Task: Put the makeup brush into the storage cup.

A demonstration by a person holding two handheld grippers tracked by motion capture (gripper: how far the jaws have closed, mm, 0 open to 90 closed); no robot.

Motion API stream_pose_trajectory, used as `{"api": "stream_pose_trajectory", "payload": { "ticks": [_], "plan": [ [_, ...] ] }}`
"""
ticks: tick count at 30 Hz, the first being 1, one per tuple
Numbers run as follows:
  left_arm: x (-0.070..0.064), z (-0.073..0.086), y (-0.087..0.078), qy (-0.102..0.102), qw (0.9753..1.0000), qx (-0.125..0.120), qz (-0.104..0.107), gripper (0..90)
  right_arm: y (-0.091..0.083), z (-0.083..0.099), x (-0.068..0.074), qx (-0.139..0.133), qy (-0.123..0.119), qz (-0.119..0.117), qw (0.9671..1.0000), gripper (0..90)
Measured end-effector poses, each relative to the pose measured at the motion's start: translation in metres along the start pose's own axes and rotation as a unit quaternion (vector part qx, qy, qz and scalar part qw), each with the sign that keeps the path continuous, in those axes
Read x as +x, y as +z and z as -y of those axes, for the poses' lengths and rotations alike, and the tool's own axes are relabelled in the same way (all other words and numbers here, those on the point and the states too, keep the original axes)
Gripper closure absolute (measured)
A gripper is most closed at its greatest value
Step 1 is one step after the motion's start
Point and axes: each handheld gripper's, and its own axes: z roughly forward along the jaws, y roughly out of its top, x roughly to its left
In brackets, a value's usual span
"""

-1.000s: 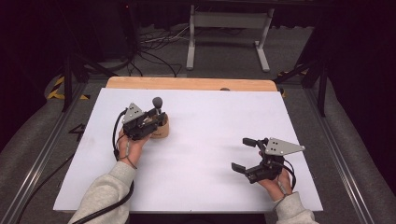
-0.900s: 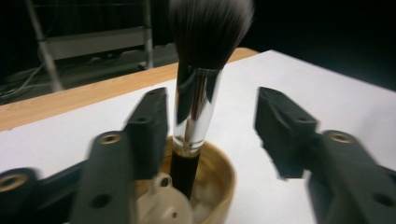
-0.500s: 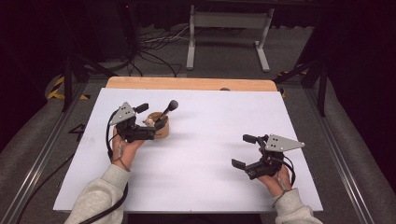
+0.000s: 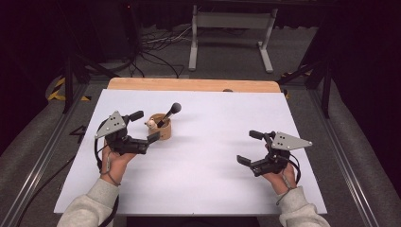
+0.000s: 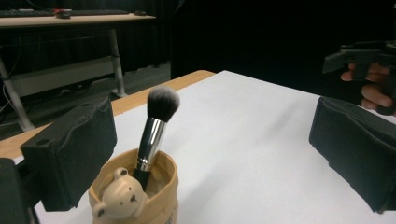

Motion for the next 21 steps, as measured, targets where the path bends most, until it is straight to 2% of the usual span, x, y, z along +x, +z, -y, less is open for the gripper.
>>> {"api": "stream_pose_trajectory", "payload": {
  "ticks": [4,8,13,21],
  "plan": [
    [-0.003,0.004,-0.010,-0.001,1.0000,0.003,0.001,0.9,0.000,0.000,-0.002,-0.002,-0.005,0.005,1.0000,0.0],
    [-0.005,0.009,-0.021,0.001,0.9999,0.008,0.012,0.7,-0.001,0.002,-0.001,-0.005,-0.012,0.012,0.9998,0.0],
    [-0.006,0.014,-0.029,-0.003,0.9999,0.001,0.017,0.7,-0.003,0.004,0.000,-0.007,-0.015,0.020,0.9997,0.0],
    [-0.007,0.027,-0.037,-0.009,0.9996,0.007,0.024,0.6,-0.005,0.013,0.001,-0.007,-0.020,0.029,0.9994,0.0]
  ]
}}
